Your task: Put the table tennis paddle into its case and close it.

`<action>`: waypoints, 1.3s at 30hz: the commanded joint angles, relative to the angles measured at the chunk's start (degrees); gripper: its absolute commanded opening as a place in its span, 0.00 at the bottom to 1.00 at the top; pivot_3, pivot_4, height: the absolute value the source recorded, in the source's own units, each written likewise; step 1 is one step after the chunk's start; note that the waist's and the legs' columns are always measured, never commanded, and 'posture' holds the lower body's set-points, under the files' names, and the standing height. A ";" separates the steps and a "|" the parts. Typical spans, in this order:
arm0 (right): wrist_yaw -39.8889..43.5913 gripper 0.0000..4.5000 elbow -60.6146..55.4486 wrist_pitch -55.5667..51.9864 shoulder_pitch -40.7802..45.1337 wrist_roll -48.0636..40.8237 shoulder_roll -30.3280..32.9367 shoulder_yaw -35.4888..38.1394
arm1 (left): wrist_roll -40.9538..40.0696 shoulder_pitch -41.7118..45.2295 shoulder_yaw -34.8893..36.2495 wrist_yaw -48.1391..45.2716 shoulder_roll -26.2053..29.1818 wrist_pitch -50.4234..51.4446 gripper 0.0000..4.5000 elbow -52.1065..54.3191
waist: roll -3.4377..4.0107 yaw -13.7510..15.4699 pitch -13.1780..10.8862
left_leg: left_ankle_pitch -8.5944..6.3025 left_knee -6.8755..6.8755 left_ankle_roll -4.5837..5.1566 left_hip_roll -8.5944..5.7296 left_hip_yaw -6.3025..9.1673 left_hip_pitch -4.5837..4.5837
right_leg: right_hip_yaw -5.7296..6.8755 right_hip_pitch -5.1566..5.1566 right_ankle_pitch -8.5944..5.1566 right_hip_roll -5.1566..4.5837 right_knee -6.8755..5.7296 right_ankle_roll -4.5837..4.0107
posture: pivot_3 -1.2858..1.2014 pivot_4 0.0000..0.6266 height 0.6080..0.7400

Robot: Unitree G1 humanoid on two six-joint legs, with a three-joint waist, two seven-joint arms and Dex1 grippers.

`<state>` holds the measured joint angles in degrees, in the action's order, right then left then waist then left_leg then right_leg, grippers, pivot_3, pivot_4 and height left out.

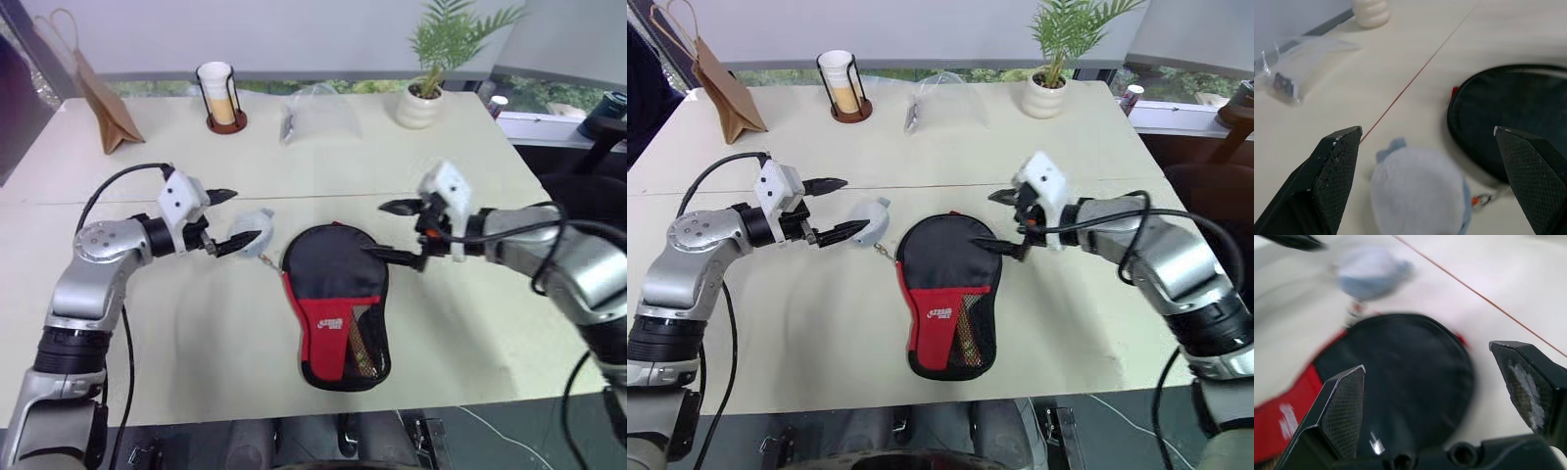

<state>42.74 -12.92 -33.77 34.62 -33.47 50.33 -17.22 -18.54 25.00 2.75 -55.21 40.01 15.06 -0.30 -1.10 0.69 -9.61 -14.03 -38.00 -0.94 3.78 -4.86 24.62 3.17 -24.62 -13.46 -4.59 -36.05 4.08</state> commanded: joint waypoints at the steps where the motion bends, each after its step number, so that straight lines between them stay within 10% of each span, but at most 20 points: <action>1: 3.19 0.99 4.77 5.38 1.95 5.95 -7.33 -3.15 | 0.98 1.08 0.31 -1.26 1.32 -2.17 1.00 -0.57 | -0.02 -0.06 0.01 | 0.00 -0.01 0.00 -0.02 -0.03 0.00 | 0.00 0.00 0.00 -0.04 -0.01 0.00 | 0.52 0.24 1.00; 13: 7.69 0.99 21.62 11.90 0.16 18.63 -20.95 -6.82 | 3.74 -0.51 0.07 -3.76 3.45 -5.01 1.00 -3.44 | 0.01 -0.18 -0.01 | 0.01 -0.01 -0.01 0.00 -0.06 -0.04 | 0.01 0.01 0.02 0.00 -0.11 0.03 | 0.52 0.24 1.00; 39: 11.29 0.99 27.77 13.09 -1.33 26.13 -24.94 -4.57 | 16.38 8.24 -8.67 2.46 -7.21 -18.44 1.00 -26.27 | 0.02 -1.21 0.07 | 0.01 -0.02 -0.01 0.00 -0.05 -0.28 | 0.01 0.21 0.12 -0.01 -0.20 0.20 | 0.52 0.24 1.00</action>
<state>54.08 13.51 -18.92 34.71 -9.77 24.82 -21.09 -3.16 32.06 -5.60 -53.79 33.09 -1.94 -26.15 -1.08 -0.52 -9.54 -14.02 -38.02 -0.95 3.77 -4.91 24.35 3.19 -24.41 -13.33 -4.60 -36.25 4.28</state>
